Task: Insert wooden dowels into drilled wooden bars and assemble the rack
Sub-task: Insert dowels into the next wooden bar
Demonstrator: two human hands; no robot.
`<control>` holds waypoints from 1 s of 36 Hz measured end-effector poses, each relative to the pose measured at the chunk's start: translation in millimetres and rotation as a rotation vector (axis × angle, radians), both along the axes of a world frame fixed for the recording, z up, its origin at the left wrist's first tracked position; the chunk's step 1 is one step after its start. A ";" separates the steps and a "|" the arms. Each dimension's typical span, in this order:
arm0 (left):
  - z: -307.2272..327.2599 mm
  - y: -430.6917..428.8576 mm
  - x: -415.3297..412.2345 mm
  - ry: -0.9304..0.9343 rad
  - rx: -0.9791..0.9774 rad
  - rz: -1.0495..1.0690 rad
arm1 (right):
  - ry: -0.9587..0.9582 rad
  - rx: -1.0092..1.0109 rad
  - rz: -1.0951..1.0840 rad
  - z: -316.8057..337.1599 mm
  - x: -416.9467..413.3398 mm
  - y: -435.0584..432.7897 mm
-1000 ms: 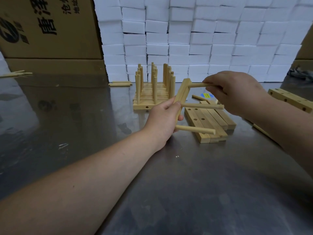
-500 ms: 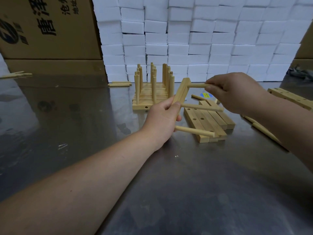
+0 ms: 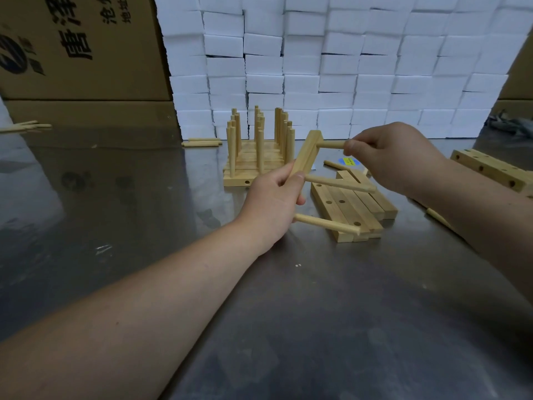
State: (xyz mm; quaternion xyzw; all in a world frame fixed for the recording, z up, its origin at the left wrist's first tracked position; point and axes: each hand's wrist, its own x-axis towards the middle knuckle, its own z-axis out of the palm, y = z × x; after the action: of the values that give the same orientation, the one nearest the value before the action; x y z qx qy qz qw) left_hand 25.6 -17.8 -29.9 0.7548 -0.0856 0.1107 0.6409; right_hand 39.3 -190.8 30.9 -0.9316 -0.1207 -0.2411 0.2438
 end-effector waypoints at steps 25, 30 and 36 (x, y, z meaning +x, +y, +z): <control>24.8 51.3 19.3 0.603 -0.392 -0.322 | 0.218 0.099 0.089 -12.2 9.3 0.2; 27.8 56.3 18.5 0.668 -0.406 -0.474 | 0.241 0.006 0.180 -14.2 3.9 6.1; 27.0 57.4 16.0 0.689 -0.350 -0.548 | 0.123 -0.040 0.190 -14.3 0.4 8.8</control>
State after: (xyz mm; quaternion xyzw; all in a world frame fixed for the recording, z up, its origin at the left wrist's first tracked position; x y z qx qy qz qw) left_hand 41.6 39.7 -2.8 0.5777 -0.0440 -0.3064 0.7553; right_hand 39.7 -182.0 16.7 -0.9336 -0.1980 -0.1568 0.2541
